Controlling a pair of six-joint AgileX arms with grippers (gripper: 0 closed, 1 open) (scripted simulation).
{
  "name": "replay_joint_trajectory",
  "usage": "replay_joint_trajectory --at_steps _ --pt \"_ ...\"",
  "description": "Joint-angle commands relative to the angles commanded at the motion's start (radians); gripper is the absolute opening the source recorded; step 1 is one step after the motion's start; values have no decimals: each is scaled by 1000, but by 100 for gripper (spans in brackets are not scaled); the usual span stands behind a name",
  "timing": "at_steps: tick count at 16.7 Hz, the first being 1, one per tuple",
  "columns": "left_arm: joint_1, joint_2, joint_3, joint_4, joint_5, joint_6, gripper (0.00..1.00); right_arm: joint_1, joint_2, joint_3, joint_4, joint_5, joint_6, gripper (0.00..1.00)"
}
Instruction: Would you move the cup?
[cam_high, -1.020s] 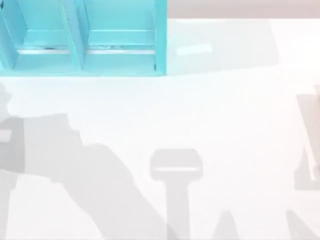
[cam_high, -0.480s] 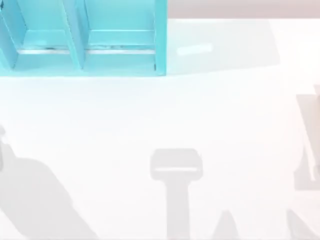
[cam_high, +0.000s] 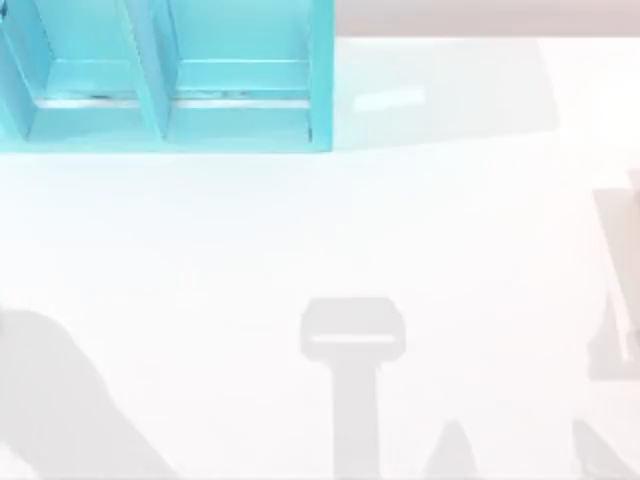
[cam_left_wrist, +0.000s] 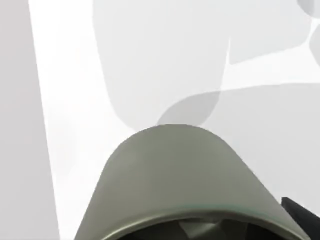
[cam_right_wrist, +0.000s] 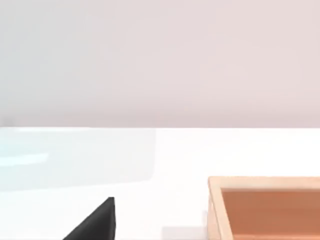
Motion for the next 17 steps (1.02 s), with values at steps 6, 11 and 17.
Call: replay_joint_trajectory --at_steps 6,11,17 --pt "11 42 -73 107 2 5 0 0 0 0 0 0 0 100" --pt "11 42 -73 107 2 5 23 0 0 0 0 0 0 100" --pt "11 42 -73 107 2 5 68 0 0 0 0 0 0 100"
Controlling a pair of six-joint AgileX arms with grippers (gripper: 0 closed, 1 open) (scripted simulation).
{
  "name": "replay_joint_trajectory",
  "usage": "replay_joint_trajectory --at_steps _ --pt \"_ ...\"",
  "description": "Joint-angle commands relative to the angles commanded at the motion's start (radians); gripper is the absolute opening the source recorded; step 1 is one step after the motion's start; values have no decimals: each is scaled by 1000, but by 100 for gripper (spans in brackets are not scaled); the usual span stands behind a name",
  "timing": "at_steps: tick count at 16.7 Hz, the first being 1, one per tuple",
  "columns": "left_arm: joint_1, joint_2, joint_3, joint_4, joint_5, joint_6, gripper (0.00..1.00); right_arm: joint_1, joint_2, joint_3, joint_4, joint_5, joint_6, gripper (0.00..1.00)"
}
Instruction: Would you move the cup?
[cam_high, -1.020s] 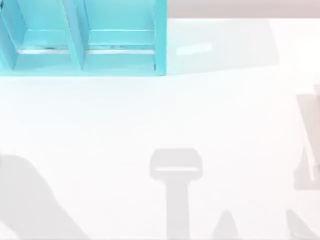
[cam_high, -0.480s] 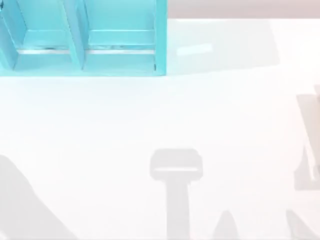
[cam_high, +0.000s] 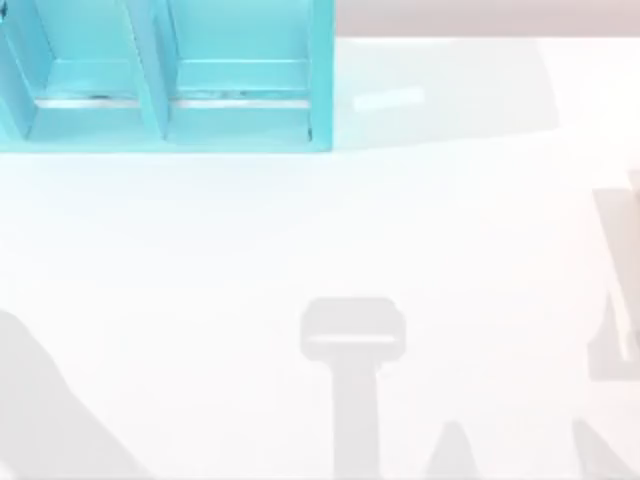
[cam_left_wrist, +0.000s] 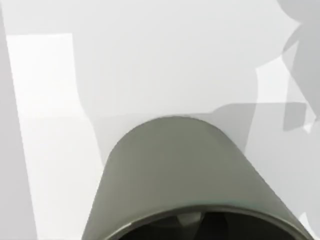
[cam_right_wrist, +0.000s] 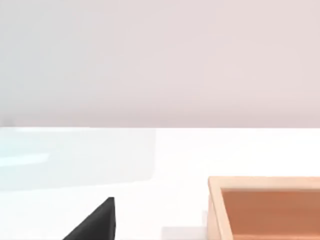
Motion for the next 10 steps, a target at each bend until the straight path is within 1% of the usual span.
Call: replay_joint_trajectory --at_steps 4,5,10 --pt "0 0 0 0 0 0 98 0 0 0 0 0 0 100" --pt "0 0 0 0 0 0 100 0 0 0 0 0 0 100" --pt "0 0 0 0 0 0 100 0 0 0 0 0 0 100"
